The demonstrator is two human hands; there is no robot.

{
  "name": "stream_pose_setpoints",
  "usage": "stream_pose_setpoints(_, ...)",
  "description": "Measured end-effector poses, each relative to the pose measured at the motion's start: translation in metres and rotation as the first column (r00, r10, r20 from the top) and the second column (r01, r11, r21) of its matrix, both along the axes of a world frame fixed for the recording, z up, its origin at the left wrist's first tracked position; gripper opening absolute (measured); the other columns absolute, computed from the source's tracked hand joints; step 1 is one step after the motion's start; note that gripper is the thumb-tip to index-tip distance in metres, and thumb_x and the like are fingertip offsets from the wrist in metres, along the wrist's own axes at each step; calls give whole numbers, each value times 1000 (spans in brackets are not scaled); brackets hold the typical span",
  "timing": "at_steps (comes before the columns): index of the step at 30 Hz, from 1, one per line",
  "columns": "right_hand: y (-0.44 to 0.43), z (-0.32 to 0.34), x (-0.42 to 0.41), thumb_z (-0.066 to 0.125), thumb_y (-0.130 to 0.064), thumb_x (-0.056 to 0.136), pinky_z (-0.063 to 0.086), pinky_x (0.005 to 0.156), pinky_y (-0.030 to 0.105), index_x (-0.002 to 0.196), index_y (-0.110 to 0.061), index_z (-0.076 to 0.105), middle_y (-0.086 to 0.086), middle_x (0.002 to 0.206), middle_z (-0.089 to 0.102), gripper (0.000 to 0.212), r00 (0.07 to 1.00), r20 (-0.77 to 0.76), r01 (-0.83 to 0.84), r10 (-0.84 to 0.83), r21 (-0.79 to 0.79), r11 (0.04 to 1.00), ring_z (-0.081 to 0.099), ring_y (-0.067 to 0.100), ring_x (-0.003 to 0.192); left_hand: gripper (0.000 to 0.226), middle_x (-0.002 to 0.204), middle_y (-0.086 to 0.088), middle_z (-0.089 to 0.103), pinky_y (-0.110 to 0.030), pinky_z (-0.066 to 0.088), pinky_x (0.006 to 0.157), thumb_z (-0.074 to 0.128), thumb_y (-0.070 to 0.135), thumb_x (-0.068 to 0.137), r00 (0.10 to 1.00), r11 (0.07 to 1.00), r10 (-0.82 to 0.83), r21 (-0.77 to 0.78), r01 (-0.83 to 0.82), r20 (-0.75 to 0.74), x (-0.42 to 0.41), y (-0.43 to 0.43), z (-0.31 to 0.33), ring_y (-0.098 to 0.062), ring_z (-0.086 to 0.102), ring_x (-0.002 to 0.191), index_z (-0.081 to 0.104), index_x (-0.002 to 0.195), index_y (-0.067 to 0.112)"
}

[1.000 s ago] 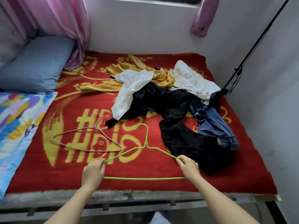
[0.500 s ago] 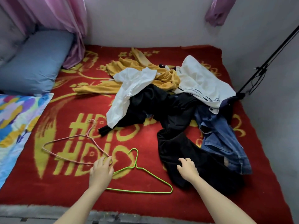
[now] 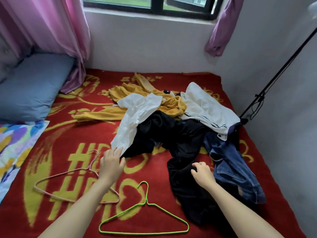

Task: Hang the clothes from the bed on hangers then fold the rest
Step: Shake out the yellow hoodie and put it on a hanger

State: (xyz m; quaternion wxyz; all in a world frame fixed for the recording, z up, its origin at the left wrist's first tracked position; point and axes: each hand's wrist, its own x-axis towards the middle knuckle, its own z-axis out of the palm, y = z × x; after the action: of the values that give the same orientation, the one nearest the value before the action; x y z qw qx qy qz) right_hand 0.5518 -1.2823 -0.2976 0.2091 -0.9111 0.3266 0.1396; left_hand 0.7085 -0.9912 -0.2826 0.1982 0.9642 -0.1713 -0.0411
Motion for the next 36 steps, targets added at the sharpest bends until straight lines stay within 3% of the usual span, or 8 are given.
stream_pose_setpoints(16,58,-10,95,42,-39,97,34,103,34,139,-19,39,6,144,34,48,984,-161,-86,79,-32,996,32,23,132,54,154,-1,21,-37,24,109,36,41,98,982,983,20,184,16,-190,75,28,-40,-21,15,141,23,147,23)
stream_pose_setpoints(23,10,-19,162,43,-42,96,34,103,34,141,-19,35,6,143,34,51,986,-128,-117,106,-84,990,33,23,131,60,156,-3,16,-36,24,110,36,47,97,986,965,-22,254,64,-162,117,-13,-62,-22,14,141,20,148,20)
stream_pose_setpoints(27,-35,-31,208,43,-42,96,34,103,35,143,-20,34,6,146,32,53,986,-84,-157,144,-166,974,32,23,133,67,155,-14,21,-45,32,108,36,53,93,993,967,-93,232,106,-68,146,-59,-84,-32,24,140,29,147,14)
stream_pose_setpoints(30,-74,-52,240,41,-42,97,34,103,34,145,-20,29,6,149,27,54,974,-103,-223,203,-247,943,27,23,137,80,157,-6,-15,-46,10,115,34,61,92,982,958,-115,246,150,-150,176,-102,-120,-30,-8,145,-10,149,25)
stream_pose_setpoints(32,-98,-69,253,40,-43,97,33,105,33,146,-21,26,6,152,23,55,966,-124,-253,227,-280,926,23,22,139,81,150,-4,-32,-53,4,114,20,71,87,984,950,-136,266,163,-119,197,-130,-142,-35,-19,142,-24,141,29)
stream_pose_setpoints(33,-108,-78,257,39,-43,97,32,105,33,146,-22,25,6,153,22,55,962,-133,-268,239,-299,916,21,21,140,82,145,-5,-38,-57,3,112,1,80,78,984,948,-144,270,166,-100,207,-143,-150,-38,-20,141,-27,138,31)
stream_pose_setpoints(35,-129,-94,266,38,-44,97,32,105,33,147,-23,24,4,154,20,55,955,-150,-294,256,-352,889,19,20,141,97,135,-5,-47,-60,4,110,-35,84,45,982,944,-149,280,176,-115,228,-169,-162,-43,-22,139,-36,130,37)
stream_pose_setpoints(36,-140,-100,271,37,-43,97,33,104,32,146,-24,24,3,154,20,55,956,-155,-291,250,-379,878,19,19,141,99,131,-5,-50,-61,4,109,-40,83,36,981,944,-144,280,174,-127,239,-182,-170,-44,-22,138,-41,125,41)
